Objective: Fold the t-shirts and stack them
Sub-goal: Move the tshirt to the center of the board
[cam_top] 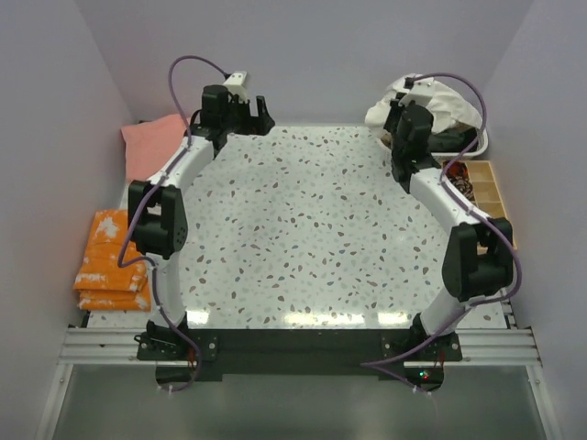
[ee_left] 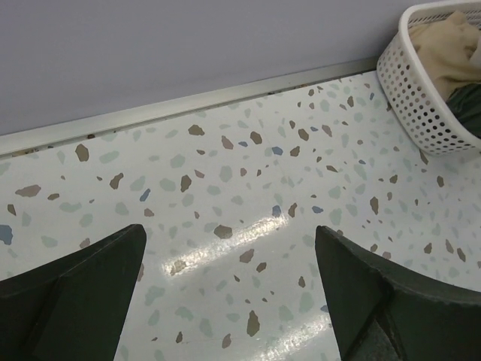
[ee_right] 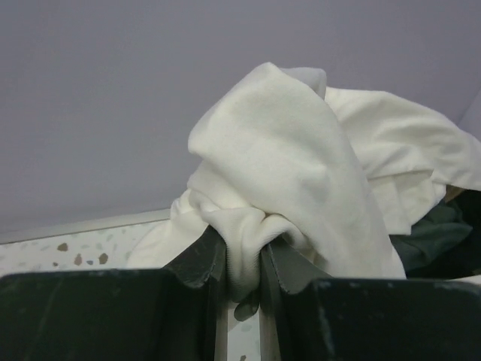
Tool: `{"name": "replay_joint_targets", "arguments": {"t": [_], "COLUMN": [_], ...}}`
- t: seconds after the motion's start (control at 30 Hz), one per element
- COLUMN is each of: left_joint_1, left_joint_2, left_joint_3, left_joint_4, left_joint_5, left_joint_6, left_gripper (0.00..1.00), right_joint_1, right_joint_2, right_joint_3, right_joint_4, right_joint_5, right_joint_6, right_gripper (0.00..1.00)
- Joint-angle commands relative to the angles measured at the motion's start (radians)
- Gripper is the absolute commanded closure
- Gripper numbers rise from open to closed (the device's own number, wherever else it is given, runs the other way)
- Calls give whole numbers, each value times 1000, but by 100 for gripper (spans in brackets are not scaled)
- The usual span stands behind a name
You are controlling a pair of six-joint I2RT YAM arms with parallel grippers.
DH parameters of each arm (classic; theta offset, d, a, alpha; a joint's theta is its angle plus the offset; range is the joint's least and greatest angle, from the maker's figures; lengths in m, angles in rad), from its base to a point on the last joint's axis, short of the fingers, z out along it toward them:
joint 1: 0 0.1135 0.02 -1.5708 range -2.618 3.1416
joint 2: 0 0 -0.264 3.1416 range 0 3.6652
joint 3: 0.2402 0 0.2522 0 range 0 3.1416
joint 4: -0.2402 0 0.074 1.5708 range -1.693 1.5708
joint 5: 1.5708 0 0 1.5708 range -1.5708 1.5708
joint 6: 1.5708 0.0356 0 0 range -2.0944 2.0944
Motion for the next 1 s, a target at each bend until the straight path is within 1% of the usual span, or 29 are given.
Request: {"name": "replay_joint_targets", "arguments": {"t": [0.0, 0.07, 0.1, 0.13, 0.17, 0.2, 0.23, 0.3, 0.33, 0.47, 0.57, 0.63, 0.77, 0.8, 0.87, 0.93, 0.97], "left_joint_1": [-2, -5, -5, -7, -7, -7, -8, -8, -8, -10, -10, -10, -10, -10, -10, -11, -16], "left_joint_2": [-110, -129, -141, -170, -185, -217, -234, -270, -305, -408, -498, -558, -633, -651, -661, -669, -675], "left_joint_3": [-28, -62, -76, -111, -131, -154, -201, -251, -297, -401, -461, -481, -504, -510, -522, -542, -559], "left_joint_4": [71, 77, 88, 90, 88, 135, 146, 175, 183, 199, 194, 177, 118, 107, 27, -10, -36], "left_joint_5": [32, 32, 29, 14, 11, 3, -2, -8, -11, -51, -132, -179, -213, -219, -227, -213, -210], "left_joint_6": [-33, -42, -47, -55, -59, -62, -73, -84, -88, -84, -82, -70, -55, -56, -73, -85, -98], "left_gripper": [0, 0, 0, 0, 0, 0, 0, 0, 0, 0, 0, 0, 0, 0, 0, 0, 0], "right_joint_1": [38, 67, 96, 118, 142, 192, 213, 257, 273, 343, 357, 359, 359, 359, 359, 359, 359], "right_joint_2": [-201, -263, -293, -345, -372, -395, -434, -462, -482, -534, -594, -619, -616, -602, -590, -567, -551], "right_joint_3": [-25, -31, -24, 7, 21, 30, 41, 65, 96, 136, 98, 55, -22, -42, -118, -195, -206], "right_joint_4": [-4, -82, -124, -227, -271, -306, -349, -398, -453, -518, -503, -505, -554, -563, -578, -580, -601], "right_joint_5": [-156, -247, -366, -420, -472, -511, -608, -708, -785, -894, -904, -881, -836, -813, -749, -665, -616], "right_joint_6": [2, -10, -7, -15, -19, -19, -18, 13, 17, 34, 62, 70, 79, 82, 102, 97, 105], "right_gripper": [100, 100, 100, 100, 100, 100, 100, 100, 100, 100, 100, 100, 100, 100, 100, 100, 100]}}
